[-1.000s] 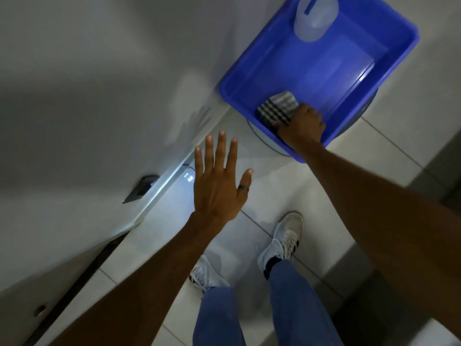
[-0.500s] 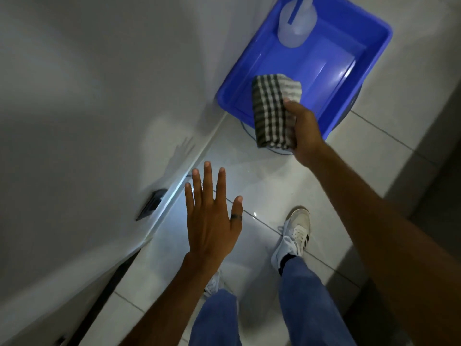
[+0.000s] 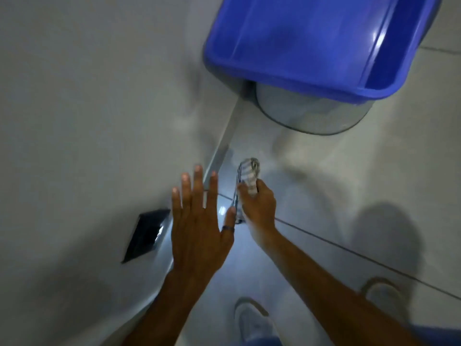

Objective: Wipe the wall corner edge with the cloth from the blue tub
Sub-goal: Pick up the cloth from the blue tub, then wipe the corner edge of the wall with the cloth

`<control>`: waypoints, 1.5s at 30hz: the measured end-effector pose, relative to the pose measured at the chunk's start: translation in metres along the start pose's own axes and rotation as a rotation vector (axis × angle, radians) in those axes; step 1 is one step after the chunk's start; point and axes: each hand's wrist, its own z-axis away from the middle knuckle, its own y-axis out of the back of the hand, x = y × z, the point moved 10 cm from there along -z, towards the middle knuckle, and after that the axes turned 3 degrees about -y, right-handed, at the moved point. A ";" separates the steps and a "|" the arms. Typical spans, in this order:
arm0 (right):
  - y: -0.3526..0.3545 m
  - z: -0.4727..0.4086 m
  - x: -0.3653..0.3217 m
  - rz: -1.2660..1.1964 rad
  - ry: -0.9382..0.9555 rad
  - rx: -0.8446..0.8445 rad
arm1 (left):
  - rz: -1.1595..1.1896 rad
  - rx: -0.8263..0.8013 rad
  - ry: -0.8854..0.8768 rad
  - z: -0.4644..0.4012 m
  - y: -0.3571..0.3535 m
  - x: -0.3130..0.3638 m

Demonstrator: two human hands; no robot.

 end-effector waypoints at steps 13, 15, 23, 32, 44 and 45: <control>-0.044 -0.074 0.052 -0.366 0.240 0.298 | -0.701 0.141 -0.143 -0.097 -0.035 -0.021; -0.047 -0.074 0.048 -0.340 0.304 0.289 | -0.777 0.127 -0.149 -0.099 -0.038 -0.023; -0.149 -0.041 0.062 -0.062 0.392 -0.497 | -0.885 0.077 -0.181 -0.108 -0.036 -0.024; -0.148 -0.104 0.014 -0.112 0.637 -0.140 | -0.941 0.161 -0.177 -0.119 -0.031 -0.025; -0.083 -0.158 -0.069 -0.413 0.548 0.372 | -0.930 0.161 -0.220 -0.117 -0.037 -0.026; -0.091 -0.151 -0.061 -0.443 0.541 0.299 | -0.925 0.159 -0.223 -0.117 -0.037 -0.025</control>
